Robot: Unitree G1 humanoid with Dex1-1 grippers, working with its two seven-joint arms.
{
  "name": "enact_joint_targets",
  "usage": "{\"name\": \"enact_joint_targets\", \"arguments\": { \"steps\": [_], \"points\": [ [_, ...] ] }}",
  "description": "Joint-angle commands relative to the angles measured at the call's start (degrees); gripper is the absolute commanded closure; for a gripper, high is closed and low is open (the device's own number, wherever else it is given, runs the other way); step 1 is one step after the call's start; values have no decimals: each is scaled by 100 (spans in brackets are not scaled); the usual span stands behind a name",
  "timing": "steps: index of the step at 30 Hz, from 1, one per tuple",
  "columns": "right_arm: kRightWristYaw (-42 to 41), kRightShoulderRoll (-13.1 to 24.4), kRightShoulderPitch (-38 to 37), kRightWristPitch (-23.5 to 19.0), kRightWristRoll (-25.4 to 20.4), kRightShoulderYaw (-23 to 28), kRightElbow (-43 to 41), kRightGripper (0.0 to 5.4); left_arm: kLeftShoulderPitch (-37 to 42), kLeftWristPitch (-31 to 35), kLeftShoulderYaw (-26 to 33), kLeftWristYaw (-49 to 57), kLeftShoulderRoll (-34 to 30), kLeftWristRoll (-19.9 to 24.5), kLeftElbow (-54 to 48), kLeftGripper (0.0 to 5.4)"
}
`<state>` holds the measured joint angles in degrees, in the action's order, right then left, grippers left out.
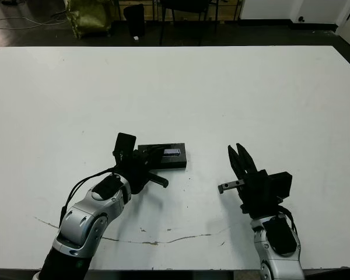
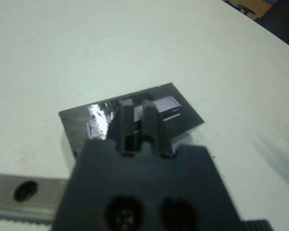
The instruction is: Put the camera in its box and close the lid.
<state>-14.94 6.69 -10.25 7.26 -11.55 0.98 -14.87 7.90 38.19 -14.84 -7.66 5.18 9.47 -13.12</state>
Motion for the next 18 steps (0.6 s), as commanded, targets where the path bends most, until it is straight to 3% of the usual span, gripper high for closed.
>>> {"name": "enact_joint_targets", "arguments": {
  "steps": [1, 5, 14, 18],
  "points": [
    [12, 3, -74, -25, 12, 14, 31, 540, -473, -128, 68, -148, -240, 41, -109, 538],
    [3, 11, -62, -41, -8, 22, 45, 540, -685, -947, 176, -391, -582, -54, -577, 538],
    [-36, 43, 111, -6, -58, 92, 62, 540, -889, -1768, 1342, -692, -1044, 495, -1320, 538],
    [140, 77, 304, -256, 52, 156, -173, 540, -807, -2049, 2015, -687, -1125, 886, -1356, 538]
  ]
}}
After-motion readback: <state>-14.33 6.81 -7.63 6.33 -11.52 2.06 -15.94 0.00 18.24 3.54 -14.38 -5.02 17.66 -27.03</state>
